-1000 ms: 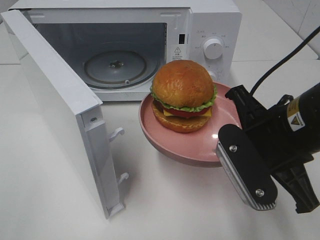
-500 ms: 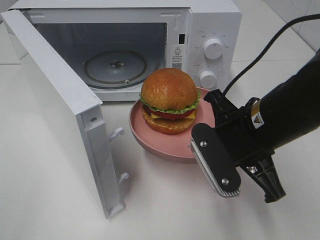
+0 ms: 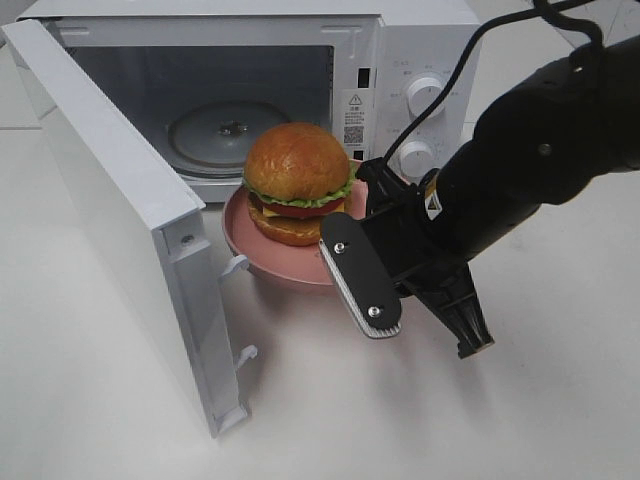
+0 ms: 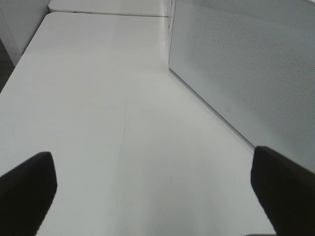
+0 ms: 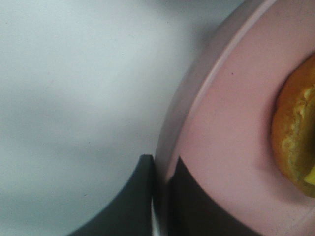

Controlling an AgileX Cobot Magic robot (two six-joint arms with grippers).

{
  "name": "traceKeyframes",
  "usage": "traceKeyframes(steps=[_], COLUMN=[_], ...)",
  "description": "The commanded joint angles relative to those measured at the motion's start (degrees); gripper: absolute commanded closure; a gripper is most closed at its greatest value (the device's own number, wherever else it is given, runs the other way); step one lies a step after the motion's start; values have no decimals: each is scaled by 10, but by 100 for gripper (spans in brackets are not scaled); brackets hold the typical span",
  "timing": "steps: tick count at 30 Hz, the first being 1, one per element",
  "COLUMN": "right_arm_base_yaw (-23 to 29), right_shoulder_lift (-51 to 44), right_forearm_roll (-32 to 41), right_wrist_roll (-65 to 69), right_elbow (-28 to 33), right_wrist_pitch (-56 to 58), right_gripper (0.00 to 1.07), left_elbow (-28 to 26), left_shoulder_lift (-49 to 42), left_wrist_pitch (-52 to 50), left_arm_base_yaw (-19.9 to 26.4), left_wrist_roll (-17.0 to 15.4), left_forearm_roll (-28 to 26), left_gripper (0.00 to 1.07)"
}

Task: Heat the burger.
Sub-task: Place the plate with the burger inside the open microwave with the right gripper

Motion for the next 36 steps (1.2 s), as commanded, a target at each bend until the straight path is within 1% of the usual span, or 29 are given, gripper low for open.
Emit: traceKeyframes(steps=[1,2,5,7,10,12,13,15,18,20,21,23,24,28,31,36], right_arm_base_yaw=[-1,-1,-1,-1,-1,-1,-1,-1,-1,-1,-1,-1,-1,-1,-1,-1], right_shoulder_lift=[18,30,36,56,60,83,83,97,101,120,120,135,135,152,156,180], right_forearm_roll=[-5,-5,-5,-5,-5,-5,-5,-7,-7,-7,-7,-13,-13,-18,-18,-17], right_wrist_roll=[-3,-5,-5,-5,-5,-5,-5,-5,-5,-6,-6,-9,-9,-9,-10,-11], right_elbow=[-42,-57,-65,-91,-99,-132,-132,-155,-163,-194,-194,-217,-217,-248,-254,-299], right_wrist_pitch=[-29,-28,-28,-25,-22,3,3,7,9,28,28,46,46,57,64,88], right_gripper=[107,107,107,107,107,107,107,107,107,107,107,107,107,107,107,107], left_elbow=[1,1,1,1,1,1,1,1,1,1,1,1,1,1,1,1], left_shoulder_lift=[-9,-9,-9,-9,-9,-9,-9,-9,-9,-9,-9,-9,-9,-9,-9,-9], left_wrist_pitch=[-7,-7,-7,-7,-7,-7,-7,-7,-7,-7,-7,-7,-7,-7,-7,-7], left_arm_base_yaw=[-2,-2,-2,-2,-2,-2,-2,-2,-2,-2,-2,-2,-2,-2,-2,-2], left_wrist_roll=[0,0,0,0,0,0,0,0,0,0,0,0,0,0,0,0], left_forearm_roll=[2,2,2,2,2,2,2,2,2,2,2,2,2,2,2,2], left_gripper=[7,7,7,7,7,7,7,7,7,7,7,7,7,7,7,7])
